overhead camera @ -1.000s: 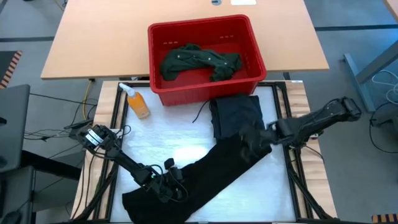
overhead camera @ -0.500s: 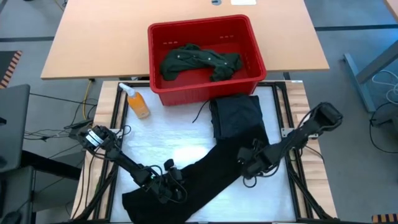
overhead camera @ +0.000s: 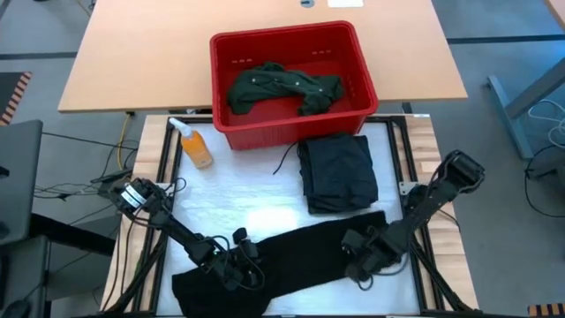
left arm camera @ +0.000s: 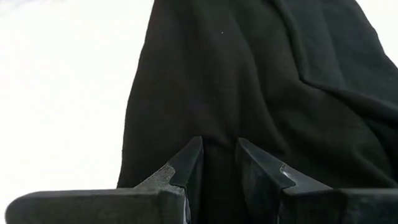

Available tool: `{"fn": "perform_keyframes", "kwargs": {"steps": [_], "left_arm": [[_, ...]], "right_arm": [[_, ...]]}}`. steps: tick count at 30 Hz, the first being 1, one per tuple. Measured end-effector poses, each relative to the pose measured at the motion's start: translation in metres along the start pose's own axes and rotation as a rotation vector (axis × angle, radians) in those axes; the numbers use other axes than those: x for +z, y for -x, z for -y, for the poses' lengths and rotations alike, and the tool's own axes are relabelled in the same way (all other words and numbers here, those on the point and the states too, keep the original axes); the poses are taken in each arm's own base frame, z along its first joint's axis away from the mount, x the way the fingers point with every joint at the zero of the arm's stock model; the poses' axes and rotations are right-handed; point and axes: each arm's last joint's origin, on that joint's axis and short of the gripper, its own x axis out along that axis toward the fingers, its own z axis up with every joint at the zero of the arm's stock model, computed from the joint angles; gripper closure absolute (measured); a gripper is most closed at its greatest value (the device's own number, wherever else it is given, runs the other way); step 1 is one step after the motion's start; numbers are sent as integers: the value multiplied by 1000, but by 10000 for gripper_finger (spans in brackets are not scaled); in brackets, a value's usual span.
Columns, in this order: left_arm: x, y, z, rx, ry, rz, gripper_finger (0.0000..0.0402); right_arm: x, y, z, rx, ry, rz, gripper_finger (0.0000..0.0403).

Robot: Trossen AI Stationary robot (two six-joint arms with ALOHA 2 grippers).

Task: Fold Laundry from Bin
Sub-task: Fold the black shirt

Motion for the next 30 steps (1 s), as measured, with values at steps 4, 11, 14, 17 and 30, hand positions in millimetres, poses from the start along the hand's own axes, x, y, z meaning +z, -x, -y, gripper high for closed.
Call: {"fn": "perform_keyframes", "kwargs": {"steps": [4,11,14,17,30], "left_arm": [[5,-5,-4,8,-16,0,317],[20,-5,-10,-25,-60,-23,317],[34,2,-16,-34,-124,-15,317],[56,17,-20,-99,-133,1,317],[52,110,6,-384,63,-146,317]], "right_arm": [[-2,24,-18,41,77,-7,285],[21,67,-35,-67,228,197,285],[33,71,-41,-51,291,299,285],[45,66,-42,-29,318,362,285],[59,30,-30,9,349,491,285]]}}
